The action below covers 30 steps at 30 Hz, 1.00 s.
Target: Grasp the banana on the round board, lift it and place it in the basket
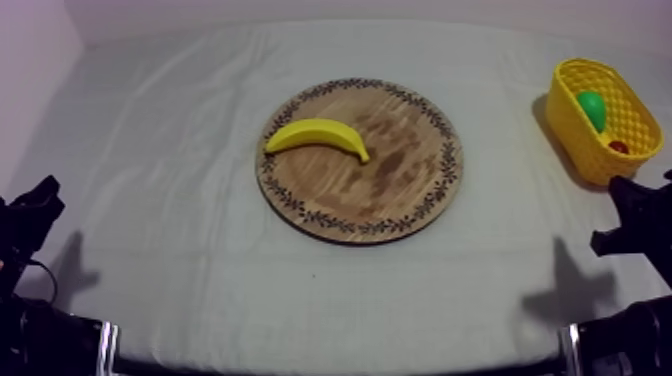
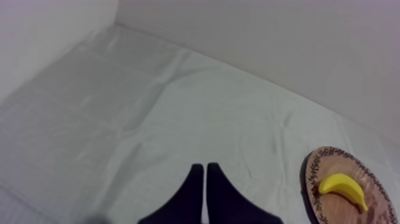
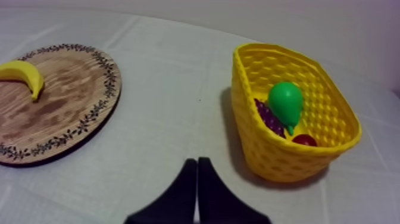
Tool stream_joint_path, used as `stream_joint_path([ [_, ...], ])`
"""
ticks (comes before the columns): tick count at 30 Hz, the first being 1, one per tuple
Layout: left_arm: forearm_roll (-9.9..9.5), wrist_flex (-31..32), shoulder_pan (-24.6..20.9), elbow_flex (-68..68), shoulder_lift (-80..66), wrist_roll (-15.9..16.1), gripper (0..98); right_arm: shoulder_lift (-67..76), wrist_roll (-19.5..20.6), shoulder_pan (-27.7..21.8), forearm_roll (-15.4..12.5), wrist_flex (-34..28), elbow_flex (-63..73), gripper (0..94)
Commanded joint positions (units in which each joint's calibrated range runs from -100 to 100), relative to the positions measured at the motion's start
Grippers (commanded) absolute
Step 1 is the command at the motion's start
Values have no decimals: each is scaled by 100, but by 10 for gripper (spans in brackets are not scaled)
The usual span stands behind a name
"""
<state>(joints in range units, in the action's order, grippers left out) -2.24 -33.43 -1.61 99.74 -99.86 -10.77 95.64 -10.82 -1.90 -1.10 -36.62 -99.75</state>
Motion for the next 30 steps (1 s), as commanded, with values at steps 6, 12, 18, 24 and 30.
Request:
stream_joint_path([
  [6,2,-4,-2,4,3,0,1,3,0,-1,0,1,-3,6],
  [12,2,-4,-2,4,3,0,1,3,0,-1,0,1,-3,6],
  [18,2,-4,-2,4,3,0,1,3,0,-1,0,1,-3,6],
  [24,2,-4,-2,4,3,0,1,3,8,-1,0,1,-3,6],
  [30,2,-4,-2,4,3,0,1,3,11,72,7,-192,5,6],
])
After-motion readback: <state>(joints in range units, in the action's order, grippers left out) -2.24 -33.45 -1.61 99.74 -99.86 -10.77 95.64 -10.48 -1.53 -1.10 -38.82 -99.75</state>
